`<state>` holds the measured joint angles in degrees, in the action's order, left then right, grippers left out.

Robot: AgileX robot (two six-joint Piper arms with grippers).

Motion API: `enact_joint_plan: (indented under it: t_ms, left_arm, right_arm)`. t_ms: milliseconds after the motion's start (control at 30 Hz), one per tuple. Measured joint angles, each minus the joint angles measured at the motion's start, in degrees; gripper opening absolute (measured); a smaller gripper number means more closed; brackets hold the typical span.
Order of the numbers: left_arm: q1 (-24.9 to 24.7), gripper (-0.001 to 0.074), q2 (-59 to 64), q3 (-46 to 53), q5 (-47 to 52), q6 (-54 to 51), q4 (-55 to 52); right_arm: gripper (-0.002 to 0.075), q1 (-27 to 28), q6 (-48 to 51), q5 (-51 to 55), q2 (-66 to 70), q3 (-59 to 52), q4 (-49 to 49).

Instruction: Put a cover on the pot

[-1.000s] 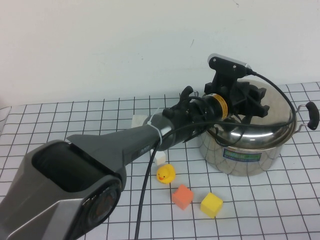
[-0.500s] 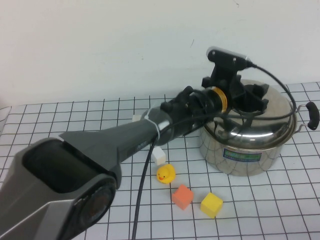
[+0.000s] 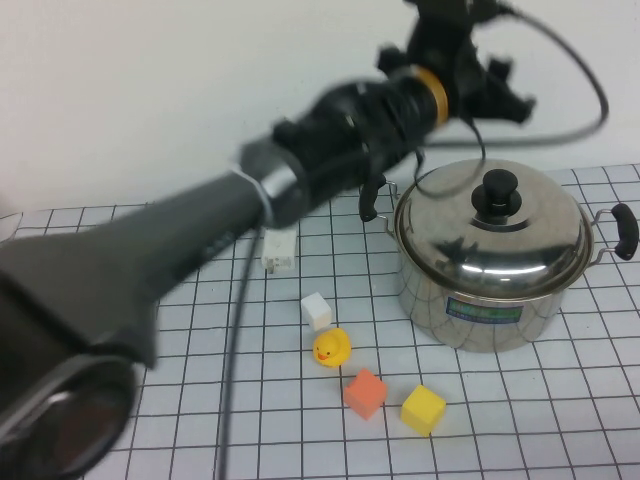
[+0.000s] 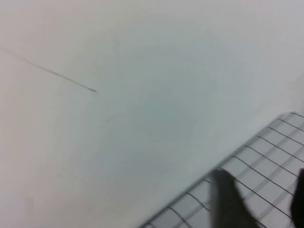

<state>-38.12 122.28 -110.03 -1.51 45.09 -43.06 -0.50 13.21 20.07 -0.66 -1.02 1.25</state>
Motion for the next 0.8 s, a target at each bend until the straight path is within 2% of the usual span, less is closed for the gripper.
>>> enact_joint_plan:
  t_ms: [100,200,300,433,800]
  left_arm:
    - [0.0,0.0109,-4.4,0.0,6.61,-0.09,-0.49]
    - [0.0,0.0032,-8.83,0.0,13.12,-0.09,-0.49]
    - [0.0,0.001,-13.26,0.13,18.47,0.03,-0.39]
    - [0.0,0.0001,-19.25,3.97,20.06,0.25,-0.29]
    - [0.0,0.0,-41.84,31.92,16.11,4.34,-0.29]
  right_arm:
    - [0.0009,0.0,0.0,0.0,0.0,0.0,0.0]
    - [0.0009,0.0,0.0,0.0,0.0,0.0,0.0]
    - [0.0009,0.0,0.0,0.0,0.0,0.0,0.0]
    - [0.0009,0.0,0.0,0.0,0.0,0.0,0.0]
    - [0.0009,0.0,0.0,0.0,0.0,0.0,0.0]
